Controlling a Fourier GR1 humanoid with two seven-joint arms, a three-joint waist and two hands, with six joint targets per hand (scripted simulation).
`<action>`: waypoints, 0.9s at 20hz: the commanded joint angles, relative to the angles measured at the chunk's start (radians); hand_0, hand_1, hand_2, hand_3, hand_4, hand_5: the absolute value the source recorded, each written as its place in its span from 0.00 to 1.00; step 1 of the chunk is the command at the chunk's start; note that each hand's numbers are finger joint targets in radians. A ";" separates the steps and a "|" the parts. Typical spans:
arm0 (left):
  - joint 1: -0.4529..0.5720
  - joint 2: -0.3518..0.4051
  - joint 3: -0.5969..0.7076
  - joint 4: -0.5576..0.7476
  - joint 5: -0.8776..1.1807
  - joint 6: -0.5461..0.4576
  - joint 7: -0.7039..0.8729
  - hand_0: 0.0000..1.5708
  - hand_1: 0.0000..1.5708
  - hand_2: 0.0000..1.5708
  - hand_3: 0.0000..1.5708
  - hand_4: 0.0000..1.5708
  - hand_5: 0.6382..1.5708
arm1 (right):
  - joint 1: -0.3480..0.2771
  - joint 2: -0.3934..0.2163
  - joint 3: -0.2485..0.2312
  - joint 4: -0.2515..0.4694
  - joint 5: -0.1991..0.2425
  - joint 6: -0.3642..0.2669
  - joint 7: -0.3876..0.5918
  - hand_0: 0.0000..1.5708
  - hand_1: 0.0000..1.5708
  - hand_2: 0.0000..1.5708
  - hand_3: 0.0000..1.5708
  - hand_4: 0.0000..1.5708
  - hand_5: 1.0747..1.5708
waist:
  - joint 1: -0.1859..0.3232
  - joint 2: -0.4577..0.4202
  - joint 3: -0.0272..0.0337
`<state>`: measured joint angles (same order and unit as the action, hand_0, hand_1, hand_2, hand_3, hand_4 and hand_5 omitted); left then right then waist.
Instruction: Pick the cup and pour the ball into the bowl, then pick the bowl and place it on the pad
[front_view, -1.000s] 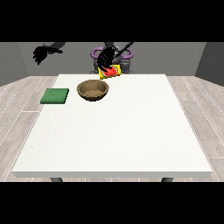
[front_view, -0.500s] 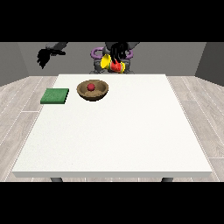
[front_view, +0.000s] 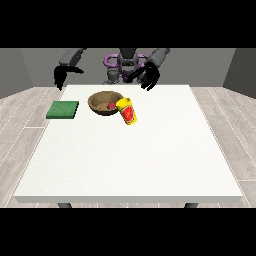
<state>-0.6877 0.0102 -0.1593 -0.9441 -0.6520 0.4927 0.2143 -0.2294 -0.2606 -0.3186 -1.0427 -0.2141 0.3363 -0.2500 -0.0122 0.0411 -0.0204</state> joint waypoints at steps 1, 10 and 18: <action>0.126 -0.010 0.047 -0.132 0.321 -0.033 -0.190 0.00 0.00 0.00 0.00 0.00 0.99 | -0.041 0.071 0.017 -0.027 0.030 -0.109 -0.006 0.00 0.00 0.00 0.00 0.19 1.00 | 0.035 0.054 0.0056; 0.297 -0.010 0.053 -0.201 0.511 -0.261 -0.515 0.00 0.00 0.00 0.00 0.00 0.99 | -0.091 0.211 0.062 0.021 0.097 -0.305 -0.037 0.00 0.00 0.00 0.00 0.21 1.00 | 0.125 0.084 0.0203; 0.294 0.132 0.169 -0.245 0.583 -0.420 -0.466 0.00 0.00 0.00 0.00 0.00 0.99 | -0.145 0.179 0.036 0.212 0.083 -0.322 -0.140 0.00 0.00 0.00 0.00 0.16 0.99 | 0.114 0.078 0.0207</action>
<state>-0.4148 0.0946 -0.0252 -1.1653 -0.1001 0.1379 -0.2528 -0.3545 -0.0751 -0.2794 -0.9104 -0.1352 0.0324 -0.3492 0.1004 0.1269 -0.0004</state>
